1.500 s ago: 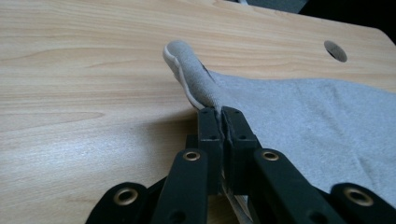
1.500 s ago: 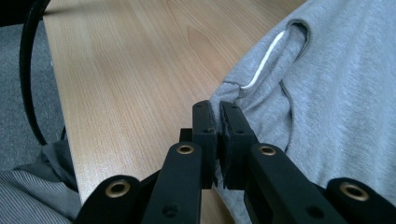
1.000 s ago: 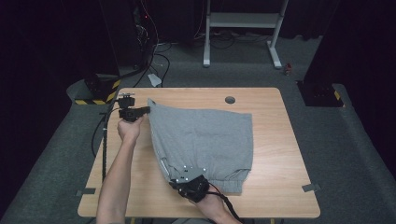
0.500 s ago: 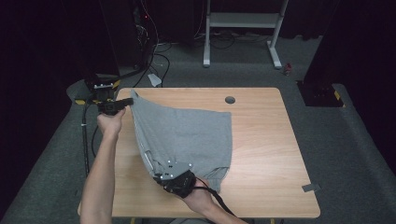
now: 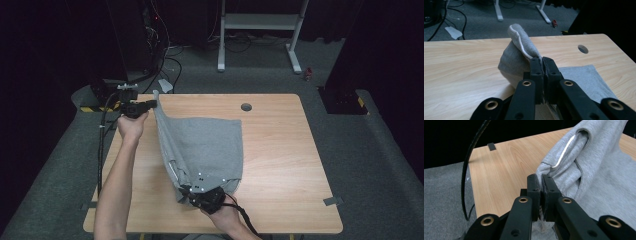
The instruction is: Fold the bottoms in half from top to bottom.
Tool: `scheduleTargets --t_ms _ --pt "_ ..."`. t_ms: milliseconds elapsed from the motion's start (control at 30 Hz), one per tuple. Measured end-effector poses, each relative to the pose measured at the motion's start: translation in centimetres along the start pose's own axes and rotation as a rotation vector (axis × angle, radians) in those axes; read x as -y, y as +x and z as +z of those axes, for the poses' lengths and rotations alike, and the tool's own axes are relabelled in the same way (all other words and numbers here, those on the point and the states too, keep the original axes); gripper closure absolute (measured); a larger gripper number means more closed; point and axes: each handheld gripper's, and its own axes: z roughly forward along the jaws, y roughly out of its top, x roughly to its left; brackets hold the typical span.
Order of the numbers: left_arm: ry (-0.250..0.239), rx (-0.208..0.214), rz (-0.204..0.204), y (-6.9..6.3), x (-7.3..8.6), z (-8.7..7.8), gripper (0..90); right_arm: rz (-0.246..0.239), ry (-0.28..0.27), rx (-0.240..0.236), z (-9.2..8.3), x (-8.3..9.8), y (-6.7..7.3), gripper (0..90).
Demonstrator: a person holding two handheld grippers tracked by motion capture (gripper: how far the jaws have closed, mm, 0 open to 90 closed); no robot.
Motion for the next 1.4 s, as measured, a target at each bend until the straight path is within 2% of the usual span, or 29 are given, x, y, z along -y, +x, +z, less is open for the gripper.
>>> scheduleTargets --t_ms 300,367,467,767,833,933,1133,1200,1400 --pt "-0.007 0.053 0.042 -3.0 -1.0 1.9 87.1 0.032 -0.018 0.039 -1.6 1.7 -0.7 86.2" --pt "-0.010 0.068 0.030 -3.4 -1.0 2.3 87.1 0.039 -0.025 0.046 -1.8 2.1 -0.9 86.2" --pt "-0.004 0.075 0.035 -3.7 -1.0 2.7 87.1 0.047 -0.024 0.054 -2.1 2.4 -0.9 86.2" --pt "0.003 0.096 0.087 -5.8 -1.6 4.1 87.1 0.070 -0.036 0.085 -3.4 3.2 -1.2 86.2" --pt "-0.017 0.118 0.071 -6.4 -1.6 4.5 87.1 0.071 -0.039 0.093 -3.6 3.3 -1.2 86.2" --pt "-0.021 0.123 0.076 -6.9 -1.6 4.9 87.2 0.078 -0.044 0.100 -3.9 3.5 -1.3 86.2" --pt "-0.012 0.139 0.099 -8.2 -2.0 5.6 87.2 0.090 -0.051 0.119 -4.7 4.0 -1.6 86.2" --pt "-0.008 0.149 0.120 -8.9 -2.1 6.0 87.2 0.094 -0.047 0.128 -5.0 4.3 -1.6 86.2" --pt "-0.004 0.156 0.123 -9.7 -1.9 6.8 87.1 0.107 -0.046 0.142 -5.5 5.0 -1.8 86.2"
